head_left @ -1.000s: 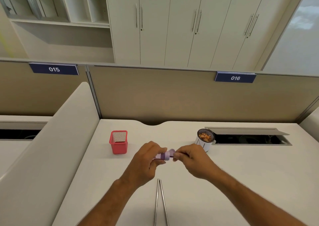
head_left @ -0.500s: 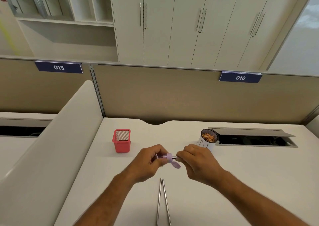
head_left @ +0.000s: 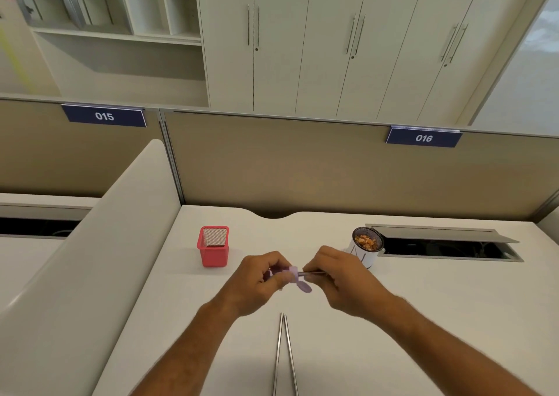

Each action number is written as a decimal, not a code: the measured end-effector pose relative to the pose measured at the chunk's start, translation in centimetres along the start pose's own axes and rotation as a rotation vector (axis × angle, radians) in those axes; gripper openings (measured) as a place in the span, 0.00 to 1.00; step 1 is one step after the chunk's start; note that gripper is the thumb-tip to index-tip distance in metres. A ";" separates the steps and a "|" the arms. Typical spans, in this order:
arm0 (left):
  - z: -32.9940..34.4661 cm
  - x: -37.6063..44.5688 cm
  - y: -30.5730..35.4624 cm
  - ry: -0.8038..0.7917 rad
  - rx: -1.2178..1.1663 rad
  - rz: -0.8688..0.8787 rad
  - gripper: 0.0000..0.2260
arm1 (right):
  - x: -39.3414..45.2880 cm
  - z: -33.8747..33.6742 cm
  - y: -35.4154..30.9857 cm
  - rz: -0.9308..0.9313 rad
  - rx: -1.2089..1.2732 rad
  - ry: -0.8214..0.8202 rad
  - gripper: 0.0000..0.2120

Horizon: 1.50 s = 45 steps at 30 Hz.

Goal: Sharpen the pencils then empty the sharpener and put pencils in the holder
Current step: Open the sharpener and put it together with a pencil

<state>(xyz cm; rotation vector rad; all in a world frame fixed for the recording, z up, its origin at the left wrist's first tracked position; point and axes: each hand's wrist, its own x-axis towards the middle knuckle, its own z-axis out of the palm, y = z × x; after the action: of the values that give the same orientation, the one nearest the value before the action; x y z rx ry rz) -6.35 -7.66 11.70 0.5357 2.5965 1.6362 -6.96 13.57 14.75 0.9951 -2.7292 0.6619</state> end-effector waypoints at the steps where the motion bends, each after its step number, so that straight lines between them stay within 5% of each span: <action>1: -0.1 0.0 0.3 -0.021 -0.041 -0.030 0.07 | -0.3 0.2 0.4 -0.139 -0.142 0.038 0.04; 5: 0.0 0.0 1.2 -0.100 -0.065 -0.054 0.07 | -0.7 0.6 0.8 -0.279 -0.307 0.121 0.04; 13: 1.0 0.0 -0.5 0.128 0.249 0.266 0.09 | 0.3 0.7 -1.0 0.369 0.272 0.008 0.11; 16: 0.5 0.4 -0.4 0.080 0.273 0.268 0.07 | 0.5 0.4 -1.3 0.518 0.438 -0.065 0.12; 20: -0.7 0.7 0.4 -0.089 0.146 0.065 0.05 | 0.0 0.4 -1.3 0.303 0.312 -0.006 0.01; 24: -1.4 0.8 1.1 -0.191 -0.006 -0.073 0.07 | -0.8 1.0 0.1 -0.210 -0.141 0.123 0.05; 27: -1.1 0.7 0.9 -0.216 -0.033 -0.092 0.06 | -0.8 1.4 0.5 -0.293 -0.247 0.156 0.06; 35: 0.6 1.1 -1.0 0.076 0.179 0.160 0.09 | 0.6 1.7 -1.0 0.269 0.161 0.158 0.08; 41: 1.4 1.4 -2.5 0.238 0.344 0.401 0.07 | 1.6 0.1 -1.9 0.720 0.662 -0.036 0.14; 45: 1.6 1.5 -2.9 0.275 0.377 0.456 0.06 | 1.5 -0.4 -2.0 0.861 0.860 -0.177 0.20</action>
<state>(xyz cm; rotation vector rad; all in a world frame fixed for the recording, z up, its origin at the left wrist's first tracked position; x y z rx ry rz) -8.23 -6.91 8.69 1.0583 3.2003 1.3901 -6.81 11.49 16.26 -0.1695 -2.9637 2.0586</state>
